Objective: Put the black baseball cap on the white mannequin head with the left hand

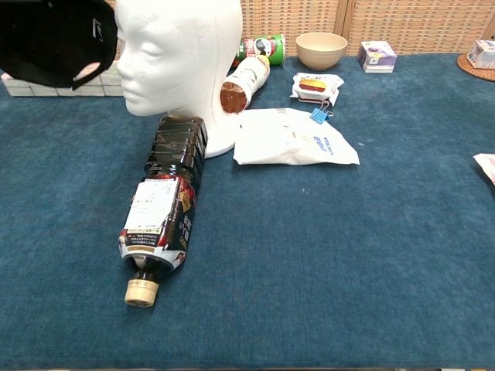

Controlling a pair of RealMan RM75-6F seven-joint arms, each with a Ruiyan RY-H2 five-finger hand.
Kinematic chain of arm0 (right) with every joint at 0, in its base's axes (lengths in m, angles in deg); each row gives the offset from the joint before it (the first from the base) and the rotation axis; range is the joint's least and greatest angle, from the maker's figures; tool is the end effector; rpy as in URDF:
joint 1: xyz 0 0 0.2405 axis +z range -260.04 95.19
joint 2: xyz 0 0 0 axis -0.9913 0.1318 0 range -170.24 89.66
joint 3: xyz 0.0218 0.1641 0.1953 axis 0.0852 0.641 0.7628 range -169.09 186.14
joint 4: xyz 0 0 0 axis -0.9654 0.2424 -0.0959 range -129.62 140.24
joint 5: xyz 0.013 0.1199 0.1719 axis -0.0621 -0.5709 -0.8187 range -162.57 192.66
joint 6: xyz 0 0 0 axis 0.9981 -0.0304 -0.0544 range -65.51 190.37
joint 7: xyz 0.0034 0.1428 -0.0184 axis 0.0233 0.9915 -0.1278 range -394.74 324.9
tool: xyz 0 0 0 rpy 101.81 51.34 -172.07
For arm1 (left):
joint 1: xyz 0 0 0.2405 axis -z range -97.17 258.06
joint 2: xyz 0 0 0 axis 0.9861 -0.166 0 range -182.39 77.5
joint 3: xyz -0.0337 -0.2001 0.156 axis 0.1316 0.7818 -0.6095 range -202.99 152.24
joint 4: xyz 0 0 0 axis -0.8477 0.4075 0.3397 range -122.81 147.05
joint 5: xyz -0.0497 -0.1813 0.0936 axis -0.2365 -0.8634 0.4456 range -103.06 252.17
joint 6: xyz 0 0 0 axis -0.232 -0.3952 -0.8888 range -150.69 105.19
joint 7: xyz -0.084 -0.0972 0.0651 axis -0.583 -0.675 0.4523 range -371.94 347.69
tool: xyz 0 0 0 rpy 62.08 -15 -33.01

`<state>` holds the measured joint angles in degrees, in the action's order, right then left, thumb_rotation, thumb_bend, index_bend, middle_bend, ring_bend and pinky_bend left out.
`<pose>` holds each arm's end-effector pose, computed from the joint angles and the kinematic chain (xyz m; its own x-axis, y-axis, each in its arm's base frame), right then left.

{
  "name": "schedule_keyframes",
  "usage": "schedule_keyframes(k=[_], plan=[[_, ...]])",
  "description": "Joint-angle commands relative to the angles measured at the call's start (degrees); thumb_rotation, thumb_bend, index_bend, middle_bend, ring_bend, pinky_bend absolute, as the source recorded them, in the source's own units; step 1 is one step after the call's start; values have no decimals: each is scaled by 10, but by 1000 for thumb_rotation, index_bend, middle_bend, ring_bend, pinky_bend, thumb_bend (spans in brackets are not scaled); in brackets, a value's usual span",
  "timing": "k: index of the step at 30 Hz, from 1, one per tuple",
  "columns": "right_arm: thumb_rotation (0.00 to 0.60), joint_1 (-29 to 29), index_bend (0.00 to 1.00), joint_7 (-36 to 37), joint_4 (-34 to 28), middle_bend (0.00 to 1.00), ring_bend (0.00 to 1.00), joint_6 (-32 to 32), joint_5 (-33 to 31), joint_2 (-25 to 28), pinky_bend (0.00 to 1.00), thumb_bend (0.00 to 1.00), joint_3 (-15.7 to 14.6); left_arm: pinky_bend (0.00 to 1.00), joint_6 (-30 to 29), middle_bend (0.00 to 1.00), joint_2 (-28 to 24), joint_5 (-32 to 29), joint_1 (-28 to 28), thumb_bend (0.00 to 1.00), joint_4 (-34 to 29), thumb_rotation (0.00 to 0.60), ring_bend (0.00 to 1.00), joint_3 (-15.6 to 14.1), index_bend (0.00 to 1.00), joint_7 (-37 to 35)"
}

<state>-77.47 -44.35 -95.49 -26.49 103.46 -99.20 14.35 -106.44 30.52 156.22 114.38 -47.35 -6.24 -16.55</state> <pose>-0.2734 -0.1888 0.1880 0.4852 0.1209 0.8660 -0.8680 -0.0534 0.4937 -0.2246 0.3851 0.1617 0.3254 -0.4638 0.8240 0.8544 -0.2291 -0.4663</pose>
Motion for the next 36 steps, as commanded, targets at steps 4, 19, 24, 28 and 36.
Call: schedule_keyframes(k=[4,19,24,28,36], plan=[[600,-1,330,5,3,395,399,-1,2,-1,394,150,-1,781,-8,596,-21,25,39,501,-25,600,561,18,846,25],[600,-10,330,16,6,395,399,-13,1,1,394,150,-2,781,-48,599,21,98,154,500,21,600,561,35,846,10],[600,-12,330,16,5,395,399,-14,0,2,394,149,-2,781,-60,599,40,120,181,498,50,600,561,25,846,-9],[600,-12,331,15,4,395,399,-13,-1,2,394,150,-2,781,-72,599,58,142,203,496,83,600,561,12,846,-34],[600,-13,330,13,2,395,399,-12,-3,2,394,149,-1,772,-97,599,87,164,220,491,125,600,561,-16,846,-77]])
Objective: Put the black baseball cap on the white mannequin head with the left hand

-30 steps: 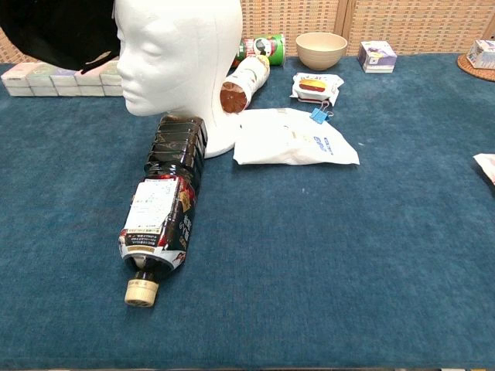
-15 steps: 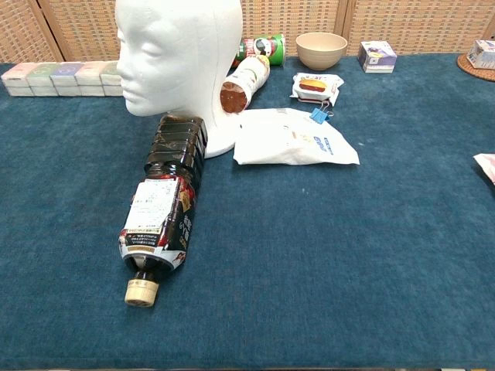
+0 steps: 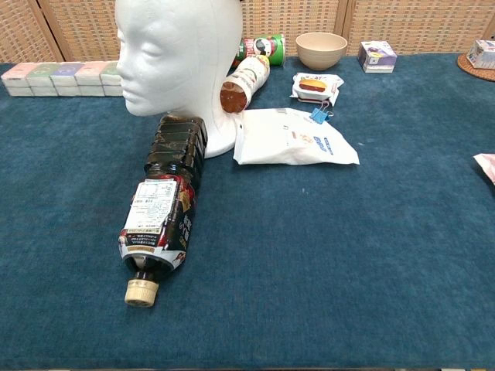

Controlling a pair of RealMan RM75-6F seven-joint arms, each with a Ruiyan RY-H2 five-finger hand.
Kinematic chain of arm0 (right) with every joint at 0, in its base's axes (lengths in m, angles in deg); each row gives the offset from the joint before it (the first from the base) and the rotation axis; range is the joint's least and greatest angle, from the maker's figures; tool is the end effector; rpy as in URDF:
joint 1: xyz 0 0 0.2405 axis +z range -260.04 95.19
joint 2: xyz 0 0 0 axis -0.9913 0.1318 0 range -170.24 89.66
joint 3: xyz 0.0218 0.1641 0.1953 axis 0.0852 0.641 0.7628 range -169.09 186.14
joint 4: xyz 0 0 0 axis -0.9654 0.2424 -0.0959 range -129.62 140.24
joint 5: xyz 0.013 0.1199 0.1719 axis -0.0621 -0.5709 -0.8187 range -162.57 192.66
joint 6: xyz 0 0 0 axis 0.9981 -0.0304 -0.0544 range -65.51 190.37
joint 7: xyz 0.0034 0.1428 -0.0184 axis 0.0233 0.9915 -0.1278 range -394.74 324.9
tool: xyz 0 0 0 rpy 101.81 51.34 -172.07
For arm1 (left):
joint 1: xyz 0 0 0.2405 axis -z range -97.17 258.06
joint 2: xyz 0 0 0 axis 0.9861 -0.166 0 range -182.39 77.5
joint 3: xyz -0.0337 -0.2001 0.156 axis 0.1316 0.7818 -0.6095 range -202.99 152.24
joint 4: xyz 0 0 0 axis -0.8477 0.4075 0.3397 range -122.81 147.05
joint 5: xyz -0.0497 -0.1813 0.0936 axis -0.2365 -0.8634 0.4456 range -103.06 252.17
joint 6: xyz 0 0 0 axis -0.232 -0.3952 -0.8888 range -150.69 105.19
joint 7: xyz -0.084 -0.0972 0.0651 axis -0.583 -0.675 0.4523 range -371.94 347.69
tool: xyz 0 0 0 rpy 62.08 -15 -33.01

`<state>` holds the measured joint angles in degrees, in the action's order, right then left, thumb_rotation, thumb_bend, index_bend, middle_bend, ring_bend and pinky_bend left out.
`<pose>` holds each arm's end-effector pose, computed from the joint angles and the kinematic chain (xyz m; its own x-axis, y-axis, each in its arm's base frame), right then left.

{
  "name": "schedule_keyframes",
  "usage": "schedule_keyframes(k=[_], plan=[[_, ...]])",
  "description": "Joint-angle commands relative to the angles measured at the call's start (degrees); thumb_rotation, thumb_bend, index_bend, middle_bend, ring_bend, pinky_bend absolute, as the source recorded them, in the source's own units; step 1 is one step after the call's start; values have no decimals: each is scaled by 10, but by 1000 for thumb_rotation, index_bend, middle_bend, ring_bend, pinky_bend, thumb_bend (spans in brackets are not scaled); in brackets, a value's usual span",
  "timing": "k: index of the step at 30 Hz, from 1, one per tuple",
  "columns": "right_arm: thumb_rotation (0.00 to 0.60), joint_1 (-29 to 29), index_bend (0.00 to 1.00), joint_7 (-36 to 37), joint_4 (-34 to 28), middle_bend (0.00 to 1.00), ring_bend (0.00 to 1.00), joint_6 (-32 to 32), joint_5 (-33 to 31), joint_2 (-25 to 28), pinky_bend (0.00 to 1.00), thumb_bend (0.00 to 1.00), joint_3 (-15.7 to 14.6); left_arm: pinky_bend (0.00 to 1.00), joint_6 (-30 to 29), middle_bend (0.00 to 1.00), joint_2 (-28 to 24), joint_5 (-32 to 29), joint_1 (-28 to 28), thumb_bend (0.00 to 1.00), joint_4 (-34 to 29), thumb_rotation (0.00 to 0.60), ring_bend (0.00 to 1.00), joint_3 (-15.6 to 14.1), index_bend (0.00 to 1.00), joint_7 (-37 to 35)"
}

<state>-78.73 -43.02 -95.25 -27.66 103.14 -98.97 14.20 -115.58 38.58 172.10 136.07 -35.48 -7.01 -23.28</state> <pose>-0.2785 -0.1820 0.1921 0.4732 0.1266 0.8718 -0.8769 -0.0277 0.4800 -0.0588 0.4164 0.1244 0.0417 -0.5772 0.8156 0.5087 -0.6903 -0.5145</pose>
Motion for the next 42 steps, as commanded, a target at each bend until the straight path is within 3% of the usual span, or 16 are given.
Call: schedule_keyframes(k=[1,13,27,36,42], plan=[[600,0,330,-1,0,395,399,0,0,0,394,149,0,772,-10,599,9,8,3,491,8,600,561,-12,846,-16],[600,2,330,-5,-1,395,399,6,-6,-1,394,149,2,764,-61,599,3,33,-28,489,20,600,561,-64,846,-42],[600,4,330,-14,-2,395,399,13,-12,-4,394,150,3,728,-49,599,-9,32,-45,475,22,600,561,-100,846,-100],[600,5,330,-16,-2,395,398,15,-14,-6,395,150,3,727,-63,599,-21,48,-49,469,25,600,561,-117,846,-116],[600,8,330,-21,-3,395,399,17,-15,-7,396,149,5,727,-70,599,-34,35,-52,468,12,600,561,-108,847,-140]])
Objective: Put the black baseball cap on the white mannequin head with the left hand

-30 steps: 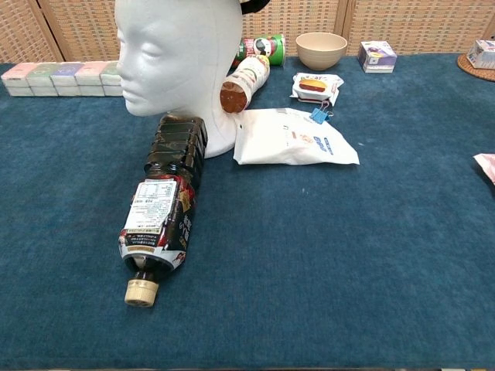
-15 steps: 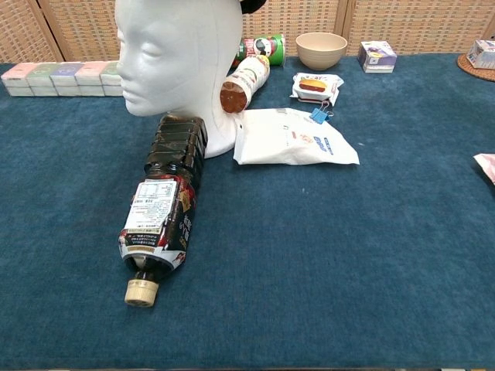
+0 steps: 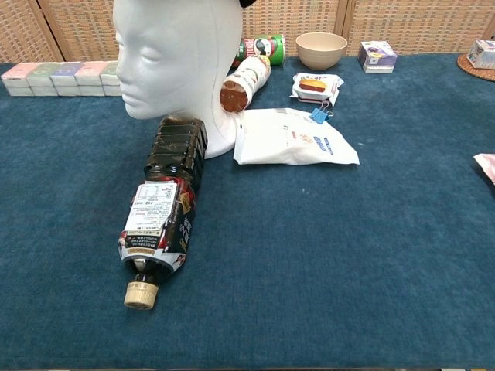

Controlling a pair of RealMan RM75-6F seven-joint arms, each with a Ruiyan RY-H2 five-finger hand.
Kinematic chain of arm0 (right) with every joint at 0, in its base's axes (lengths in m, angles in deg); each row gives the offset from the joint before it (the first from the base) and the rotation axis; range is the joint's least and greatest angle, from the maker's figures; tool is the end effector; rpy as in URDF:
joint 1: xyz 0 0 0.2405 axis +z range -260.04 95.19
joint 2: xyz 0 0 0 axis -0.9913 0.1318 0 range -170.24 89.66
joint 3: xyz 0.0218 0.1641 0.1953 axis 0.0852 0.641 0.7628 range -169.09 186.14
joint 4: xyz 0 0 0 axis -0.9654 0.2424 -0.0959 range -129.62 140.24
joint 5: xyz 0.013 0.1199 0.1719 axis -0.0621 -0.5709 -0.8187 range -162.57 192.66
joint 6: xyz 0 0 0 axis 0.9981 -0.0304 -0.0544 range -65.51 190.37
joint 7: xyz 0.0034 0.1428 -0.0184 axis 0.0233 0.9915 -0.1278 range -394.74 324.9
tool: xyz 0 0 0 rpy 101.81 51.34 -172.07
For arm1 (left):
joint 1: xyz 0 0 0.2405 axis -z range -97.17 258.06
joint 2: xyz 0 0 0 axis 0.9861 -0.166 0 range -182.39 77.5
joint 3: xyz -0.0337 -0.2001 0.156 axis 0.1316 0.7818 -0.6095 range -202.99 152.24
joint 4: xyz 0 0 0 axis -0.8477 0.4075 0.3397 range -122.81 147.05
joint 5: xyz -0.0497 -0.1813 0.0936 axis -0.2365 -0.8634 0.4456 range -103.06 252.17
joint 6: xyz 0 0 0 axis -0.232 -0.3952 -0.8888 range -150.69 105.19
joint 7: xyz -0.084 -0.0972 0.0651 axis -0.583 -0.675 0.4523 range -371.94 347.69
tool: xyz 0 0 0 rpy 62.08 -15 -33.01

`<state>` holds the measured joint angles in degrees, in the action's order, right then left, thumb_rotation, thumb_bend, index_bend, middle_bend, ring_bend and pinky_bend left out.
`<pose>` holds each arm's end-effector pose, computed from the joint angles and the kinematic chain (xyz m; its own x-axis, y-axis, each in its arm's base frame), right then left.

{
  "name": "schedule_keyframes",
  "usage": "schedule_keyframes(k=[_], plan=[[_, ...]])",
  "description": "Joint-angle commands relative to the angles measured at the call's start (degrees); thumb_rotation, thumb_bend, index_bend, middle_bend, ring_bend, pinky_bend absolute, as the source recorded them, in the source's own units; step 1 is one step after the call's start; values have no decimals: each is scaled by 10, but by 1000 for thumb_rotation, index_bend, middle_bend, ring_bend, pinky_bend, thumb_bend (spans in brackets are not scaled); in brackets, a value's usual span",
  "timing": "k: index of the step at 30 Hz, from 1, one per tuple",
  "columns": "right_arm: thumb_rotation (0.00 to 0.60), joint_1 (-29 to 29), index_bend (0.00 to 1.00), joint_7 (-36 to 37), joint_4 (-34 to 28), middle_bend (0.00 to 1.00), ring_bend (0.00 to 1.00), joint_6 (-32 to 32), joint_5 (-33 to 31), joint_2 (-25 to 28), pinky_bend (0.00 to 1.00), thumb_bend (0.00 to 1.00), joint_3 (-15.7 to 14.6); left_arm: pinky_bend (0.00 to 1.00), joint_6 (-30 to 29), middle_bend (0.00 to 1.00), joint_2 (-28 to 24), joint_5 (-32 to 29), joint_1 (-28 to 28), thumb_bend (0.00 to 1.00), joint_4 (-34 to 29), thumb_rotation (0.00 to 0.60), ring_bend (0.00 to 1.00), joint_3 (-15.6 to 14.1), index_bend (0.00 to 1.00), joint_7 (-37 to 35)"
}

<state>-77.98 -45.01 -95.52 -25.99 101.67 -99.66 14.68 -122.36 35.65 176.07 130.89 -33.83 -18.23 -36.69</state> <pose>-0.2786 -0.1877 0.1868 0.4887 0.1082 0.8657 -0.8699 -0.0159 0.4931 -0.1139 0.3848 0.1178 0.0752 -0.3786 0.9225 0.4148 -0.8294 -0.3742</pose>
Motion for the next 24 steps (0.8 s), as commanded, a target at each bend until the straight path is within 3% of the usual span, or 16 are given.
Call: schedule_keyframes(k=[1,12,24], plan=[[600,1,330,-2,-1,395,399,1,0,0,396,149,1,727,-3,599,-6,-7,0,468,-6,600,561,7,847,-8],[600,0,330,-10,-5,396,399,0,-3,-1,396,150,0,721,5,604,-15,-17,8,468,5,600,561,15,846,-30],[600,4,331,-21,-10,395,400,6,-7,-1,396,150,2,693,7,605,-26,19,12,468,70,600,561,-25,852,-58]])
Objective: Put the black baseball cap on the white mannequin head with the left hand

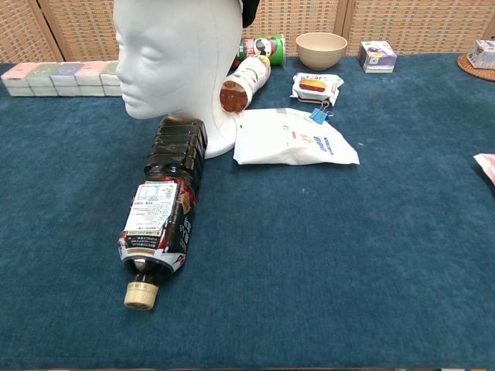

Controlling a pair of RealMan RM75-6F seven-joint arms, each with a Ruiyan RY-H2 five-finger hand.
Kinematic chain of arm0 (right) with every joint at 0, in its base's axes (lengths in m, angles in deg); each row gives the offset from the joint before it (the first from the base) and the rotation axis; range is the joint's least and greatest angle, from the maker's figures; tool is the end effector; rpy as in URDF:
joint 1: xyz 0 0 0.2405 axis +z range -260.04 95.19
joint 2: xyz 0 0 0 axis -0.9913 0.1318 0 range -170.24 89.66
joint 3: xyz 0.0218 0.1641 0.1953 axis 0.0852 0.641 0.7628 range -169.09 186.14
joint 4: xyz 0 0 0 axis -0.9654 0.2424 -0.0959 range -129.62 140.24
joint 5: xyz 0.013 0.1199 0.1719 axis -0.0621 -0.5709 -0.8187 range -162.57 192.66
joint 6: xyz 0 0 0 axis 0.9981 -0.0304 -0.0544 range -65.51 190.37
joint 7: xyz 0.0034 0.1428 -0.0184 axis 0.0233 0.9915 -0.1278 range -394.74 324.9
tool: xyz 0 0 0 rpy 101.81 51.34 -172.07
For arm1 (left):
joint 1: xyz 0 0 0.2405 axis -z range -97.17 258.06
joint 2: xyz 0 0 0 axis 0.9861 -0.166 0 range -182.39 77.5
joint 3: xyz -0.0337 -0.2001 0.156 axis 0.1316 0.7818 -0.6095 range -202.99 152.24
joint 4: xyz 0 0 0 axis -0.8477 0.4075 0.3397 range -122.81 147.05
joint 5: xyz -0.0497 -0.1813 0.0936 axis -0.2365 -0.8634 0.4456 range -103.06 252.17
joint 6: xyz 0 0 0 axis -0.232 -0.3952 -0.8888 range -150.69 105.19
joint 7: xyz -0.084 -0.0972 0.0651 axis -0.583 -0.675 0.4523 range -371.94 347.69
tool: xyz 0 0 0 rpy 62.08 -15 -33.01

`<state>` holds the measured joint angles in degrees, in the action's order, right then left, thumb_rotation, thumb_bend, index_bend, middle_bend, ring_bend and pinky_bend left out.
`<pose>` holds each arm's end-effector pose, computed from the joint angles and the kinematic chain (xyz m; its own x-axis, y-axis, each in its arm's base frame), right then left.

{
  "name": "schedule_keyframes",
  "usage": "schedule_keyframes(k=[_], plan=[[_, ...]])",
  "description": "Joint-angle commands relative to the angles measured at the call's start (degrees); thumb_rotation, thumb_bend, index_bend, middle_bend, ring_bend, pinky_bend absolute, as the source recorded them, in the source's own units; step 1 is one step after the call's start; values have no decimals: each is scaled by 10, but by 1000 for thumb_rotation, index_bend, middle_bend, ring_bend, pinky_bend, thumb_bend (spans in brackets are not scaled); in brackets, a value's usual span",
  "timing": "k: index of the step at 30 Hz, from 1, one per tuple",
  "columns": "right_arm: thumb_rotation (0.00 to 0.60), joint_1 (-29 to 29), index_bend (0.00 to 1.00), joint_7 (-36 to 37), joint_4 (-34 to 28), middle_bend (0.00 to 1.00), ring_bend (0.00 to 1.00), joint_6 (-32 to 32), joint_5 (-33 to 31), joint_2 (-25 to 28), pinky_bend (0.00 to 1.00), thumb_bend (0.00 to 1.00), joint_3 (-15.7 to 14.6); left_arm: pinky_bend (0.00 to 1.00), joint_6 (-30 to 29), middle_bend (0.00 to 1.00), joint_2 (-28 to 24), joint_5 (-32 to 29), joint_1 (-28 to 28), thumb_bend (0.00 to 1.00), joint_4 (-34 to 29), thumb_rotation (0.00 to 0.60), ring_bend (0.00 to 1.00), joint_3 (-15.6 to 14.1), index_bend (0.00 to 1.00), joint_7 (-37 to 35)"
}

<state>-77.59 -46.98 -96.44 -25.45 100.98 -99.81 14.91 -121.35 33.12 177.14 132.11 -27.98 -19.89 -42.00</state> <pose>-0.2756 -0.1902 0.1846 0.5017 0.1032 0.8589 -0.8629 -0.0108 0.5053 -0.1220 0.3997 0.1391 0.1609 -0.3779 0.9118 0.3668 -0.8348 -0.4107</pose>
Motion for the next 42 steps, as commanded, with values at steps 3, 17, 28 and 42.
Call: schedule_keyframes(k=[3,17,28,42], plan=[[600,2,330,-5,-2,395,400,2,0,-1,396,149,1,682,-14,605,1,17,-1,468,30,600,561,-19,856,-13],[600,6,330,-19,-8,395,401,6,-2,-3,396,150,1,681,-55,613,5,53,1,468,93,600,561,-58,874,-13],[600,6,330,-19,-8,396,402,5,-3,-4,396,149,0,680,-48,613,8,52,-4,468,101,600,561,-76,874,-8],[600,4,330,-15,-5,396,402,3,-2,-3,396,150,-1,652,-40,613,6,41,-4,456,96,600,560,-81,874,3]])
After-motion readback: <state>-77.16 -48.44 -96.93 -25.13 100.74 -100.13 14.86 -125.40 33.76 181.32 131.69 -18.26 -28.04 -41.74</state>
